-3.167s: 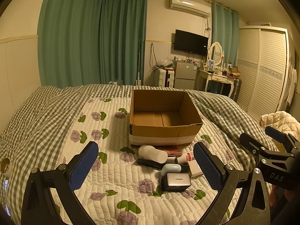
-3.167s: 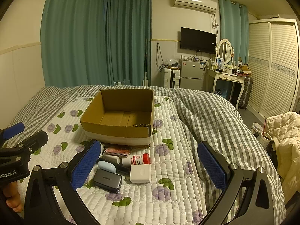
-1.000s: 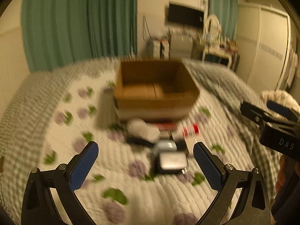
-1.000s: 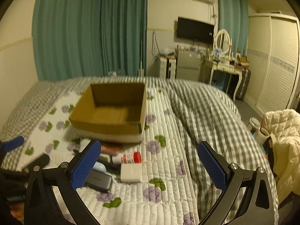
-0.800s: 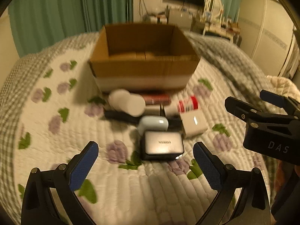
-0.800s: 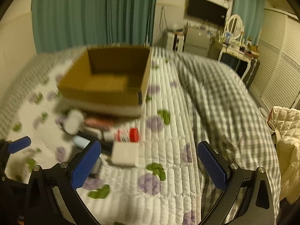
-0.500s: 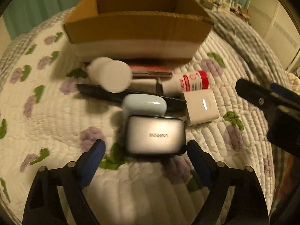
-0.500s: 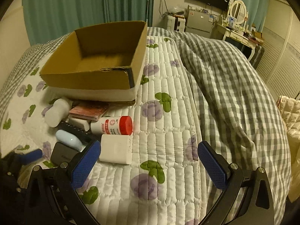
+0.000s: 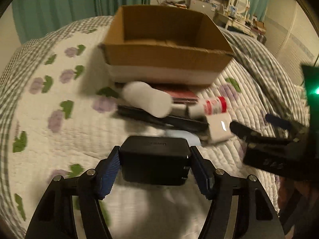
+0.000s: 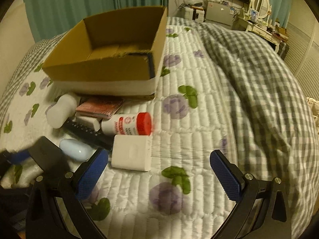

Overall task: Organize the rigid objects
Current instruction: 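Grasp the black power bank with the left gripper while the right grasps the white square charger, then carry the power bank and charger into the box and open both grippers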

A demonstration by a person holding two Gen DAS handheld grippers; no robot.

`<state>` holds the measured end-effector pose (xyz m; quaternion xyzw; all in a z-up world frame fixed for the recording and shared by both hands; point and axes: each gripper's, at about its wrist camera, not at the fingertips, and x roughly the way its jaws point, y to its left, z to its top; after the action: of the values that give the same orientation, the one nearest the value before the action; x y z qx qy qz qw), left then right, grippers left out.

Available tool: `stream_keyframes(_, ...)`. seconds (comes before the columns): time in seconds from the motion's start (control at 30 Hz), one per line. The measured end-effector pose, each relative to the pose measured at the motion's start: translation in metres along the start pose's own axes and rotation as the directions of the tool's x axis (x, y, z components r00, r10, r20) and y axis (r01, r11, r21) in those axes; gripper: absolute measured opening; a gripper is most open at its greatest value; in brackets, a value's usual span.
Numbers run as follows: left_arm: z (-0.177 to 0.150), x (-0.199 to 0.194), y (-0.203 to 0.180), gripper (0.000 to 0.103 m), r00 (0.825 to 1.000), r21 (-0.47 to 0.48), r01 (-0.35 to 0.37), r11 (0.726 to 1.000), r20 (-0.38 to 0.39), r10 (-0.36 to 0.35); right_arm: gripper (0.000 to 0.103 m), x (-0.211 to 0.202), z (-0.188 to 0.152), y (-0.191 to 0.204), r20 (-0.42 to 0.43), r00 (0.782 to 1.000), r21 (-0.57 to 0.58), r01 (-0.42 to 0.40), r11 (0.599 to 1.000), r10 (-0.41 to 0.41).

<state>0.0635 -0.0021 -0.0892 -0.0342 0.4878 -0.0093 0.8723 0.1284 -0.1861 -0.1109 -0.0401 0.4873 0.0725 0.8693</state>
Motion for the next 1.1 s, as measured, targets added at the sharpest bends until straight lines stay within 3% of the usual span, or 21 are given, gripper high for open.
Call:
stream_keyframes(0.2, 0.012, 0.006, 0.017, 0.069, 0.999, -0.025, -0.025, 0.999, 0.031, 0.025, 0.094, 0.023, -0.003, 0.022, -0.058, 0.998, -0.036, -0.019, 0.999, 0.017)
stream_keyframes(0.27, 0.014, 0.006, 0.020, 0.069, 0.999, -0.029, -0.019, 0.999, 0.037, 0.021, 0.084, 0.031, -0.003, 0.028, -0.074, 0.997, -0.051, -0.009, 0.999, 0.006)
stream_keyframes(0.47, 0.016, 0.013, 0.017, 0.069, 0.999, -0.021, -0.019, 1.000, 0.041, 0.020, 0.070, 0.050, -0.003, 0.035, -0.111, 0.994, -0.037, -0.021, 0.999, 0.016)
stream_keyframes(0.6, 0.016, 0.013, 0.017, 0.069, 0.999, -0.022, -0.017, 1.000, 0.036, 0.018, 0.054, 0.052, -0.003, 0.042, -0.119, 0.993, -0.038, -0.027, 0.999, 0.022)
stream_keyframes(0.8, 0.019, -0.001, 0.015, 0.069, 0.999, -0.011, -0.008, 1.000, 0.046, 0.009, 0.052, 0.026, 0.001, 0.041, -0.056, 0.998, -0.019, -0.014, 1.000, 0.013)
stream_keyframes(0.83, 0.020, -0.007, 0.014, 0.069, 0.998, -0.008, 0.000, 1.000, 0.057, 0.000, 0.014, 0.021, 0.001, 0.041, -0.046, 0.999, -0.025, -0.007, 1.000, 0.006)
stream_keyframes(0.87, 0.021, -0.012, 0.014, 0.069, 0.998, -0.005, 0.005, 1.000, 0.066, -0.004, 0.001, 0.010, 0.005, 0.040, -0.018, 1.000, -0.037, 0.005, 0.999, -0.006)
stream_keyframes(1.1, 0.021, -0.032, 0.014, 0.069, 0.995, 0.027, 0.001, 1.000, 0.098, -0.003, 0.001, -0.003, 0.008, 0.025, -0.043, 0.999, -0.016, -0.025, 1.000, 0.024)
